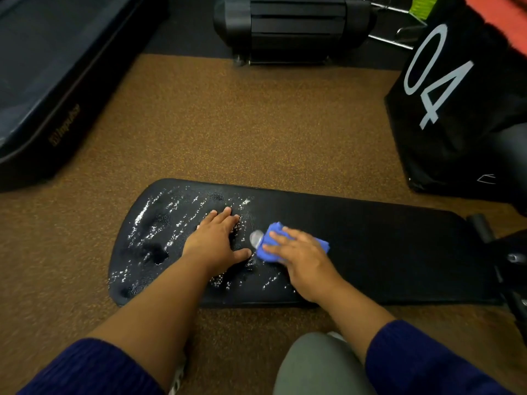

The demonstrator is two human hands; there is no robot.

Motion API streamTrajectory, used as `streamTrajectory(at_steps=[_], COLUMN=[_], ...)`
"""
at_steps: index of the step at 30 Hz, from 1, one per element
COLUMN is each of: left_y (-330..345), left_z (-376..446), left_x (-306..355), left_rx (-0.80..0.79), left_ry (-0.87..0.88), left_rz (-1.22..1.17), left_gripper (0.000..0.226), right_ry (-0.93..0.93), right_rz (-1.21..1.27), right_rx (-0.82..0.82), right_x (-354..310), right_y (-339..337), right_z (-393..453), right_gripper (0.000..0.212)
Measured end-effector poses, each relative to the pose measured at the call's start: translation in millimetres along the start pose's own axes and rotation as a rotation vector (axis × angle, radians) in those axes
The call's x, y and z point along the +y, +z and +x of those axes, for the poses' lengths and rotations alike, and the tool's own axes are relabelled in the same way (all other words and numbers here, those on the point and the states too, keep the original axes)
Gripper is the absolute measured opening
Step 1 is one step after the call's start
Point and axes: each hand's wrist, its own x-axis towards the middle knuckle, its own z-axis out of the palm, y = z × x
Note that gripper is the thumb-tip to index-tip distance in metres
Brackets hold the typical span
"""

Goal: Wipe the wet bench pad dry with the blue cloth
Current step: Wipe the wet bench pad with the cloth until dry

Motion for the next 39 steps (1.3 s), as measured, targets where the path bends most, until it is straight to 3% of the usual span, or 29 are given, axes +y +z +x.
streamTrajectory(at_steps=[3,8,12,14,17,20,25,28,34,39], left_y=[0,0,1,0,-1,0,-1,-1,-2,1], left_z=[0,1,1,1,0,0,0,0,-1,2], left_x=[0,0,-1,0,1,0,1,1,3,2], left_rx=[-0.007,-0.015,-0.001,-0.013,-0.015,-0.014,-0.005,-0.011,-0.025,-0.011], left_ry=[0.000,-0.006,0.001,-0.001,-0.006,-0.006,-0.002,-0.012,-0.014,-0.012], left_rz=[0.007,0.014,0.013,0.013,0.016,0.015,0.009,0.014,0.025,0.014], left_gripper=[0.093,0.093,0.093,0.093,0.093,0.093,0.092,0.092,0.092,0.094], right_ry=[-0.105,0.237,-0.088,-0.166,-0.032,0.090,-0.256,-0.298,-0.352,-0.467], right_rz=[0.000,0.017,0.086,0.083,0.045,0.047,0.078,0.044,-0.081,-0.016], right_rx=[-0.062,0.038,-0.089,-0.123,-0.025,0.050,-0.190,-0.355,-0.384,-0.382], right_x=[23,-2,-9,8,23,-5,-8,20,41,4], right_y=[-17,1,-3,-20,-21,2,-4,-27,-57,-17], right_z=[-15,0,-30,-37,-34,-30,-44,-57,-67,-46], right_gripper=[0.044,0.050,0.039,0.043,0.042,0.040,0.038,0.041,0.048,0.037])
